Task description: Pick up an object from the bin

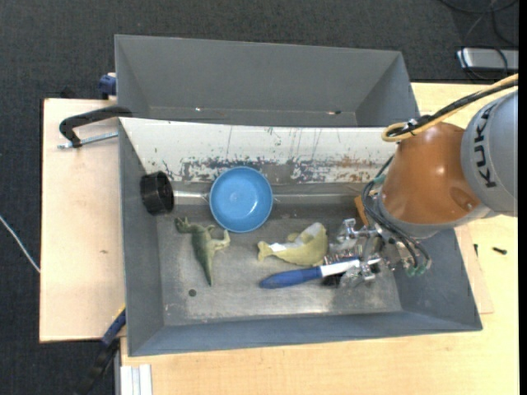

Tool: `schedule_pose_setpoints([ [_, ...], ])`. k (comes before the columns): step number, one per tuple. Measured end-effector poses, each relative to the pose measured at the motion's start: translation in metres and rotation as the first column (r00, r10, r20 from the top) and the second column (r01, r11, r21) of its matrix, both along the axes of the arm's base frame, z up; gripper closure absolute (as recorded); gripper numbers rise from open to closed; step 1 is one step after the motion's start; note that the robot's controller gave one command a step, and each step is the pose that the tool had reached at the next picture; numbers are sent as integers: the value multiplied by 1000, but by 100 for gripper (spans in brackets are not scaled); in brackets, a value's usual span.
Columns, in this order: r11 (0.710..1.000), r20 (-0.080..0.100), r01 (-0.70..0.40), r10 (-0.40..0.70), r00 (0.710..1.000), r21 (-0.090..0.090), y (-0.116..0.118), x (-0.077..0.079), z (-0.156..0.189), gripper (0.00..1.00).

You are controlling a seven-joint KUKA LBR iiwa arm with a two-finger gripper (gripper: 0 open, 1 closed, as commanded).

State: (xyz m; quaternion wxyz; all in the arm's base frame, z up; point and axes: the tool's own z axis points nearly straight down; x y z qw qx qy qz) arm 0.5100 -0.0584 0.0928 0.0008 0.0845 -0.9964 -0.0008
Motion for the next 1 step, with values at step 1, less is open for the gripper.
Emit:
schedule_pose_setpoints([
  [1, 1000, 15, -7, 7, 1000, -2, 11, 8, 109, 100],
])
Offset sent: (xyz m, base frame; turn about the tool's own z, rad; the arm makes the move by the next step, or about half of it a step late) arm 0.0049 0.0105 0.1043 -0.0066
